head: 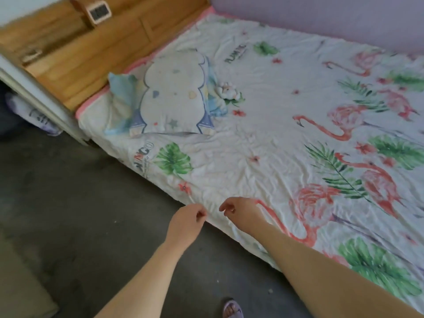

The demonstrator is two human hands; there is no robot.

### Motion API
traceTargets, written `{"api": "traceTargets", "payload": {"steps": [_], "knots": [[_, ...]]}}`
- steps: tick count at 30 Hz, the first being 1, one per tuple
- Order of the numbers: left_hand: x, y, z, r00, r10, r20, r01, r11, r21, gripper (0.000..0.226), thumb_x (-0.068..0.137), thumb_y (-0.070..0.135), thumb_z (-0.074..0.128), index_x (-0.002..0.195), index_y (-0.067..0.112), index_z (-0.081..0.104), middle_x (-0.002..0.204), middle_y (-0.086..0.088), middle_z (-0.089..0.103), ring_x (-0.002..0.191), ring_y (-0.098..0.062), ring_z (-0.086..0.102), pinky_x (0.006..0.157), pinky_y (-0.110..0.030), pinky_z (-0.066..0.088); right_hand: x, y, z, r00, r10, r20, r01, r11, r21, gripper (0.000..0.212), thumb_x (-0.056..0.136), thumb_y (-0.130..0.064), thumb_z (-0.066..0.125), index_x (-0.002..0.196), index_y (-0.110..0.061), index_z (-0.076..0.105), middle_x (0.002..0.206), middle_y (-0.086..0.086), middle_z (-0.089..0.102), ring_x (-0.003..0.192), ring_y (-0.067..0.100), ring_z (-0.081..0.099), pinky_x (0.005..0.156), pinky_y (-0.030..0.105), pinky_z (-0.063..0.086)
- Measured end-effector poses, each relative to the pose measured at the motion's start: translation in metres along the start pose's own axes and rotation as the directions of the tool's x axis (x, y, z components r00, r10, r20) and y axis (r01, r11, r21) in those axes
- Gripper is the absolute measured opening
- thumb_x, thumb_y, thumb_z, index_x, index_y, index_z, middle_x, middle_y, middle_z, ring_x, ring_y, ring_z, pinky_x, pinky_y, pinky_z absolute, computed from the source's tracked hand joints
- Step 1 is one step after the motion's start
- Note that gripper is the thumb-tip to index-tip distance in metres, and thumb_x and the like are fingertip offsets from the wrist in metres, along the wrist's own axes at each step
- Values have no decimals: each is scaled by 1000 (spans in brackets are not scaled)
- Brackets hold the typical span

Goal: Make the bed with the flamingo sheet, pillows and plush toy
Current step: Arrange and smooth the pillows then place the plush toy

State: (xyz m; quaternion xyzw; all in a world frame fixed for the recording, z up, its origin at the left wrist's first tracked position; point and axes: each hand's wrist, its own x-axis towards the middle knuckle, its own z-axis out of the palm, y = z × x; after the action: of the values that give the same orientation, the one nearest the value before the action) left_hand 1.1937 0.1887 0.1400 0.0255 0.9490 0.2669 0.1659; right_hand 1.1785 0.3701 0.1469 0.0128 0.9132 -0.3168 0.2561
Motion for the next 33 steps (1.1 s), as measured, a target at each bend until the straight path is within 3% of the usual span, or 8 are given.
{"api": "traceTargets", "payload": {"steps": [5,9,14,18,21,24,33], "knots": [[-5,-22,-48,997,-57,-61,56,998,-11,11,92,24,54,93,24,65,90,13,65,82,-5,59,77,-26,51,19,-59,8,994,-96,57,96,995,1,27,85,-14,50,92,-33,69,103,-7,67,95,13,62,86,31,52],[0,-44,-82,991,-90,-99,90,996,-2,11,91,22,54,90,24,65,88,12,65,80,-5,59,74,-25,50,43,-97,4,988,-141,64,139,990,28,25,84,-15,54,90,-33,70,106,-10,67,96,9,62,86,25,50],[38,-68,-132,987,-120,-106,119,993,-19,11,90,20,55,89,24,66,87,13,67,80,-6,61,75,-25,51,95,-141,-13,986,-164,32,159,980,123,21,82,-11,60,87,-27,72,92,-6,71,81,9,63,68,11,42],[83,-84,-175,985,-126,-116,124,992,-21,12,88,18,56,87,25,65,89,13,67,83,-7,62,79,-27,51,144,-173,-25,990,-141,2,137,966,220,18,83,-10,61,90,-23,72,91,-7,67,82,7,60,72,14,41],[118,-92,-207,991,-115,-74,116,993,11,13,88,18,56,85,28,63,93,13,66,83,-7,62,81,-28,50,177,-193,-33,992,-124,12,118,967,225,19,85,-9,60,92,-21,72,87,-6,65,69,1,54,61,7,39],[164,-105,-244,989,-117,-92,121,992,29,11,89,19,57,89,26,65,96,11,68,84,-6,62,79,-27,51,223,-222,-48,992,-124,12,119,972,201,18,86,-10,59,93,-21,72,92,-2,68,76,8,58,69,14,44],[236,-162,-309,983,-143,-116,142,990,-15,12,92,19,54,95,23,65,95,12,66,85,-5,61,77,-22,50,317,-292,-57,991,-131,27,126,981,147,24,85,-8,55,83,-29,66,99,-1,69,61,7,54,66,25,50]]}}
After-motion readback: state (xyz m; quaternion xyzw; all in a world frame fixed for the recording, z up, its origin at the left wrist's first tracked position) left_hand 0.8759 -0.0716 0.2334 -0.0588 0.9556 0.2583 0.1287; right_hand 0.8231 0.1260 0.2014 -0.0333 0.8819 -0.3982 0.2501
